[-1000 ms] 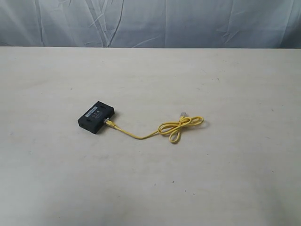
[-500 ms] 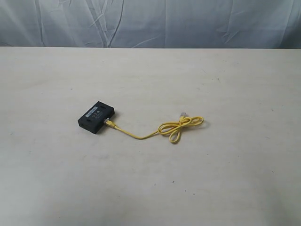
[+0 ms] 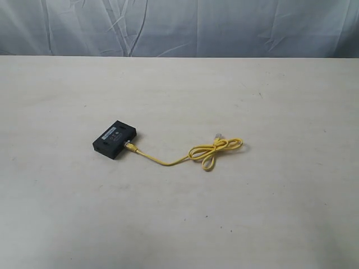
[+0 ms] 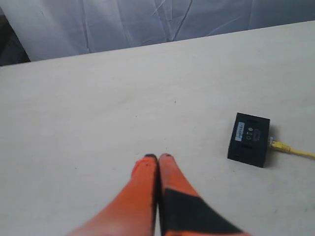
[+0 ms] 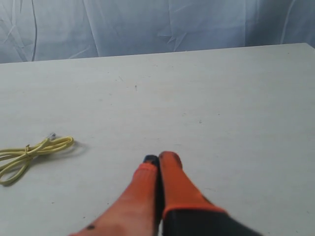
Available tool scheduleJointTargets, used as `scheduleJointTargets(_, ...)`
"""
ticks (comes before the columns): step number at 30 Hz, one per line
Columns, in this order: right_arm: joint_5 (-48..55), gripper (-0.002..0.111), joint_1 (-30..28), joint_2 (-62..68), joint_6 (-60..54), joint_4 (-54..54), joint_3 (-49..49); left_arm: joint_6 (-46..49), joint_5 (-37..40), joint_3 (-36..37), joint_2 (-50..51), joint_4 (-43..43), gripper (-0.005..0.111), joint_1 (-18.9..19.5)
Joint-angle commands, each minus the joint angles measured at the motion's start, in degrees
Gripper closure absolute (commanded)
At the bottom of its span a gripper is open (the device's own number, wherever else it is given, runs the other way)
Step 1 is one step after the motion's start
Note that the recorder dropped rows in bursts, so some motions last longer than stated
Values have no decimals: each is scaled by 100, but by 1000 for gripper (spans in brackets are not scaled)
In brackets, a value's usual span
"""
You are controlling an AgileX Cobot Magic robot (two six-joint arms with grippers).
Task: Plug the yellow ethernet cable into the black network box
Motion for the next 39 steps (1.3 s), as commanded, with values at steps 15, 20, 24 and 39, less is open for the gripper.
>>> scheduleJointTargets(15,-61,108,13,-37,0,-21,23,36,-1002,1303,-2706,843,107,13)
scheduleJointTargets(20,-61,108,13,-37,0,-21,23,36,-1590,2189,-2706,793,107,13)
scheduleJointTargets(24,-61,108,13,-37,0,-21,23,36,-1391,2189,-2706,826,107,17)
scheduleJointTargets(39,-61,108,13,-37,0,-21,23,-1619,-1374,2189,-2706,1535,107,17)
